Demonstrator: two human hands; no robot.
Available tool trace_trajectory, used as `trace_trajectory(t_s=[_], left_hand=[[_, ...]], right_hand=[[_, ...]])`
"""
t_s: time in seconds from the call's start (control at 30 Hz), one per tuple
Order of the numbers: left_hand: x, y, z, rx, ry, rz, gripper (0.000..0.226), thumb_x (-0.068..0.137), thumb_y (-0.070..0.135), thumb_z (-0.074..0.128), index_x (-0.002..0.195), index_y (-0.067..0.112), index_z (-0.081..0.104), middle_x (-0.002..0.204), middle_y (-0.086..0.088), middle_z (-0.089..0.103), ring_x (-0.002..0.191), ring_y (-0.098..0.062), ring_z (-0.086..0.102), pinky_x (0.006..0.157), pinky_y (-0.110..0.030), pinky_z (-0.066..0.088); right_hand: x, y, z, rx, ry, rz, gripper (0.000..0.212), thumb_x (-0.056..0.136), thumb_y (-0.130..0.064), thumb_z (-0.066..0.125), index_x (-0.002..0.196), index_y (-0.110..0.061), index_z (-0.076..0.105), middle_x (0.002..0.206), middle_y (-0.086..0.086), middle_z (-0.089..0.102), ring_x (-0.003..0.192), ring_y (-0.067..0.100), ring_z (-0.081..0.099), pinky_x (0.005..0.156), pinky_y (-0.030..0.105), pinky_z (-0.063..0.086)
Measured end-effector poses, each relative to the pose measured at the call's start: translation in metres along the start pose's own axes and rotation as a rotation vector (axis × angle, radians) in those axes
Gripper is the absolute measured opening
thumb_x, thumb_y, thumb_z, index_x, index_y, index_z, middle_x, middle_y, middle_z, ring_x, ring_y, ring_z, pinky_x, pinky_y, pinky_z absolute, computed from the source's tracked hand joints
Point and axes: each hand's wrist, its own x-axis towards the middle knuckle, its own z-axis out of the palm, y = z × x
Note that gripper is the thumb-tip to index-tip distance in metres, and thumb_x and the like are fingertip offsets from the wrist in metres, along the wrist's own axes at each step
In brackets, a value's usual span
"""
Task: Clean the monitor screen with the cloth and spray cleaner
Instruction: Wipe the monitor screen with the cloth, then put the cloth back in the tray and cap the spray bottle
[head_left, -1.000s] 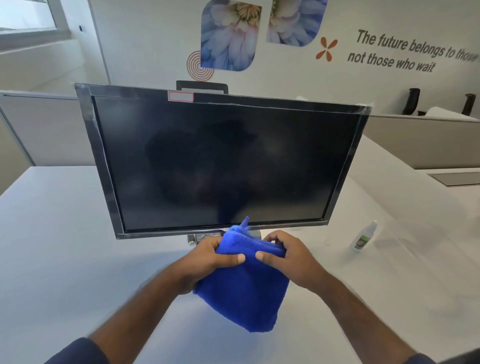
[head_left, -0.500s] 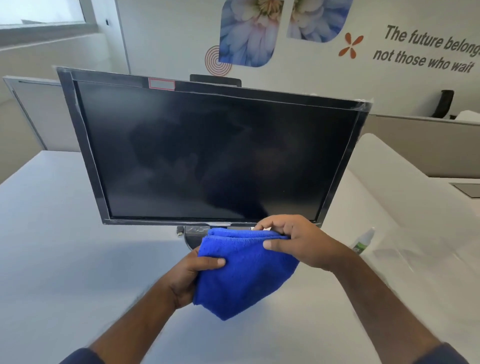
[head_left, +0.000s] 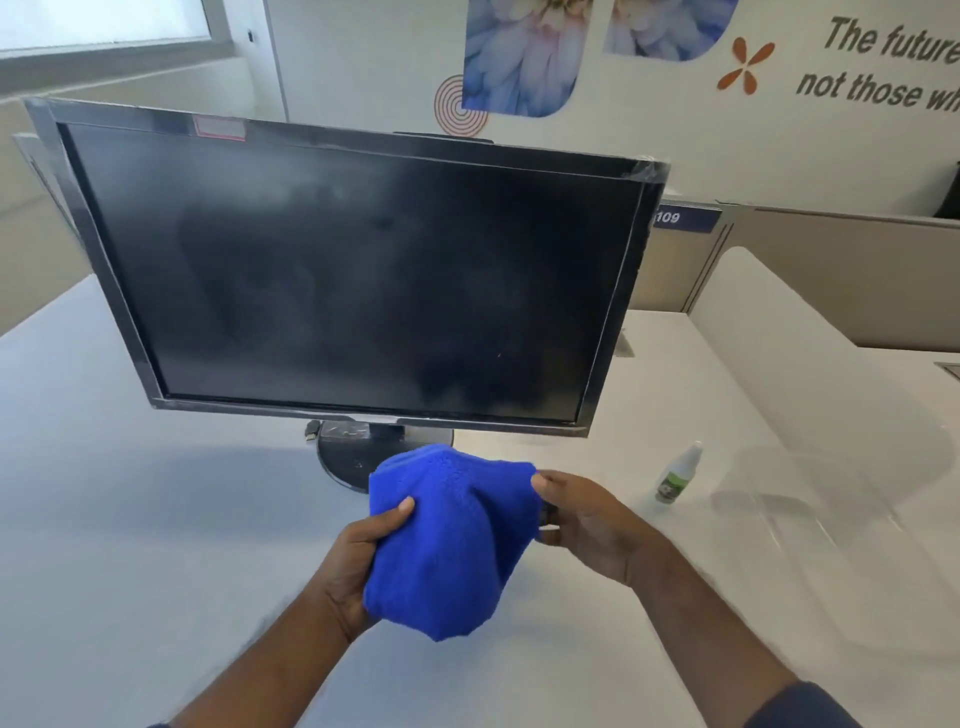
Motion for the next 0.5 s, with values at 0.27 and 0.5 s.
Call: trace_trajectory(t_s=[0.27,0.5], left_hand=[[0.011,-0.028,0.025,-0.014,0.077,-0.008,0.036,0.078,0.029,0.074,0.104,0.004,0.078,0.112,-0.02,0.072,0.095,-0.038,0.073,0.07,-0.047,0.06],[0.015,-0.029,0.027,0.649,0.35,0.05,0.036,0.102,0.046,0.042,0.124,0.025,0.062,0.11,-0.001,0.074,0.101,-0.023,0.069,0.072,-0.036,0.057]], right_hand=[[-0.006,0.045,-0.021,0.402,0.008,0.081,0.038,0.086,-0.034,0.07,0.122,-0.022,0.07,0.132,-0.001,0.065,0.124,0.028,0.056,0.103,0.057,0.046],[-0.016,0.039,-0.04,0.206,0.155,0.026,0.019,0.098,-0.021,0.059,0.112,-0.017,0.071,0.115,0.0,0.073,0.103,0.021,0.068,0.079,0.036,0.056]])
